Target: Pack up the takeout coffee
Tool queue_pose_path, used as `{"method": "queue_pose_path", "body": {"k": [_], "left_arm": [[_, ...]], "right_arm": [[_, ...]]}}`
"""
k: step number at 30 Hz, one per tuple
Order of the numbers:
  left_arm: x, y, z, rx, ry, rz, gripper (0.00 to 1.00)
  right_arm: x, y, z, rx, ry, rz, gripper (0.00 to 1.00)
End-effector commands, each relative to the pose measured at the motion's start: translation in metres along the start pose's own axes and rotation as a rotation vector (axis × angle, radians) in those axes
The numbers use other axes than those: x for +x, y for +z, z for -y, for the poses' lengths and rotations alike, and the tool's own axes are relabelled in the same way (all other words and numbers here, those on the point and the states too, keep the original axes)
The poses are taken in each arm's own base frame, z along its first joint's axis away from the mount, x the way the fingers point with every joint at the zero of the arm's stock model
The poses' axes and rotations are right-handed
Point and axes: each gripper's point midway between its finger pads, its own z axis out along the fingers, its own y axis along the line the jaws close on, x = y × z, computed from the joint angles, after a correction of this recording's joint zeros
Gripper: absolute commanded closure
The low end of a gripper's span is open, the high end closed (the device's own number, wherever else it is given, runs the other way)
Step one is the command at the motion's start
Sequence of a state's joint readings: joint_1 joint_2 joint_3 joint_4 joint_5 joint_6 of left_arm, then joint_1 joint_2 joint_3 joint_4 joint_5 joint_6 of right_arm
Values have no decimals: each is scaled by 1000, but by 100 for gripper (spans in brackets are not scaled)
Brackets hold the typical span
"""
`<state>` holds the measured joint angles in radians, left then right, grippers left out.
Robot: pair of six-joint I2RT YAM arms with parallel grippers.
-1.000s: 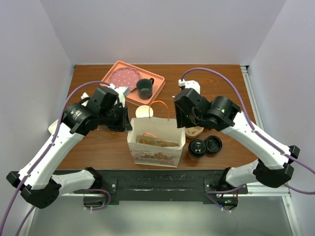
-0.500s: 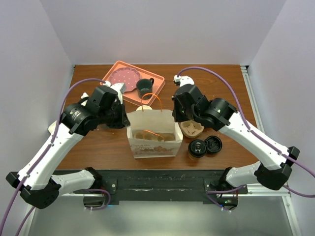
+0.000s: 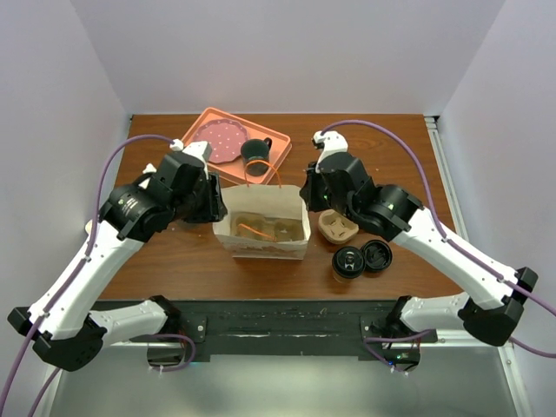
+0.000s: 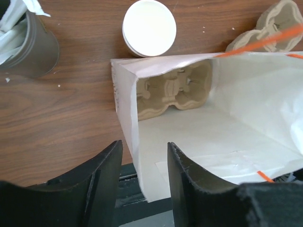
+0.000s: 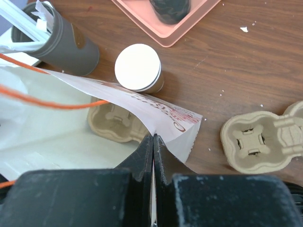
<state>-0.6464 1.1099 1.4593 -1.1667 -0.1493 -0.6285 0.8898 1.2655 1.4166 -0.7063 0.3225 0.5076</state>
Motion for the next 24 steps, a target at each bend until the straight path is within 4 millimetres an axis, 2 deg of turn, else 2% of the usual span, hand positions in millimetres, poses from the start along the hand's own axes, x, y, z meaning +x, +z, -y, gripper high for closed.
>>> {"method": "queue_pose_path", "body": {"k": [1, 7, 13, 24], "left_arm": [[-12, -2, -8, -40, -17, 72, 51], [-22, 4, -6, -42, -4, 109, 51], [-21, 8, -4, -36, -8, 113, 55], [-16, 21, -15, -92, -30, 118, 54]], "right_arm": [[-28, -7, -13, -61, 44, 116, 100], [-16, -7, -14, -96, 68, 103, 100], [-16, -10, -12, -100, 72, 115, 100], [-6, -17, -9, -129, 56, 114, 100]]}}
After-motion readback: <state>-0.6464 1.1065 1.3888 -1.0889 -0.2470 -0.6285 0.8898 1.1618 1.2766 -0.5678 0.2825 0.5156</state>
